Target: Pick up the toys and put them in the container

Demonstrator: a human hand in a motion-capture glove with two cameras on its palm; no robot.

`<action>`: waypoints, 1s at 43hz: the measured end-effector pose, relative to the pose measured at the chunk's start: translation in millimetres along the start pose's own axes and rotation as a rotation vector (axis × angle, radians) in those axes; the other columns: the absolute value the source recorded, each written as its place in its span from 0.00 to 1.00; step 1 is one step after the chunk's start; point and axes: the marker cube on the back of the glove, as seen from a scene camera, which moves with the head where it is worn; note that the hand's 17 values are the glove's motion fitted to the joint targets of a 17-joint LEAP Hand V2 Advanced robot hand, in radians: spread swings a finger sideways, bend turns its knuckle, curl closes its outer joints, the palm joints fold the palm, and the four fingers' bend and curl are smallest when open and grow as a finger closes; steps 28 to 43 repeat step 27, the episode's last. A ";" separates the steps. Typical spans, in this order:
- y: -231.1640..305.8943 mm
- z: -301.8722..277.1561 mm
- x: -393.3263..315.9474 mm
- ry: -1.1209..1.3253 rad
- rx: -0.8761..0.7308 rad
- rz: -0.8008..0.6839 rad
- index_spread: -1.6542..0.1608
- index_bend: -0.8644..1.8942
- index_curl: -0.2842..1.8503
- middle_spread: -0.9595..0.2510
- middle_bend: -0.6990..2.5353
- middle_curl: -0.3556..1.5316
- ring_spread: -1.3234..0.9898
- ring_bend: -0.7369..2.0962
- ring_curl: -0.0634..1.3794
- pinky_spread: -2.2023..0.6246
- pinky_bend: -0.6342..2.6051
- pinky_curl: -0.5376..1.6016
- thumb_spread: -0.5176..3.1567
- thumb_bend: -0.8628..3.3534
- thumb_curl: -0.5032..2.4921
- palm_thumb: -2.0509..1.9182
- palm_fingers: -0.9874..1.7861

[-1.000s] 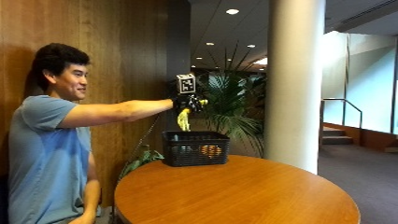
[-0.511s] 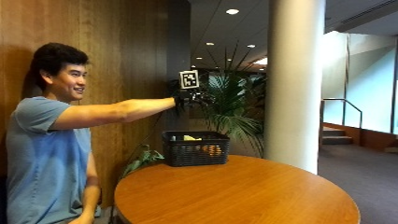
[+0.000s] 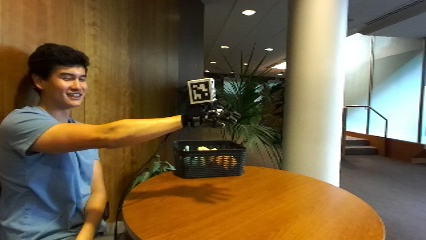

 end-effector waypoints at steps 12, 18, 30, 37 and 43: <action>9.7 14.9 83.8 0.075 0.011 0.176 0.74 0.37 0.26 0.82 0.27 0.41 0.60 0.48 0.19 0.80 0.57 0.41 0.46 0.20 0.27 0.52 0.33; 13.3 14.5 97.4 0.066 0.011 0.173 0.74 0.37 0.26 0.82 0.27 0.40 0.60 0.48 0.19 0.80 0.57 0.40 0.46 0.20 0.27 0.52 0.33; 18.1 23.2 108.2 0.058 -0.005 0.133 0.74 0.37 0.27 0.82 0.27 0.39 0.60 0.46 0.18 0.80 0.56 0.40 0.47 0.20 0.27 0.53 0.33; 18.1 23.2 108.2 0.058 -0.005 0.133 0.74 0.37 0.27 0.82 0.27 0.39 0.60 0.46 0.18 0.80 0.56 0.40 0.47 0.20 0.27 0.53 0.33; 18.1 23.2 108.2 0.058 -0.005 0.133 0.74 0.37 0.27 0.82 0.27 0.39 0.60 0.46 0.18 0.80 0.56 0.40 0.47 0.20 0.27 0.53 0.33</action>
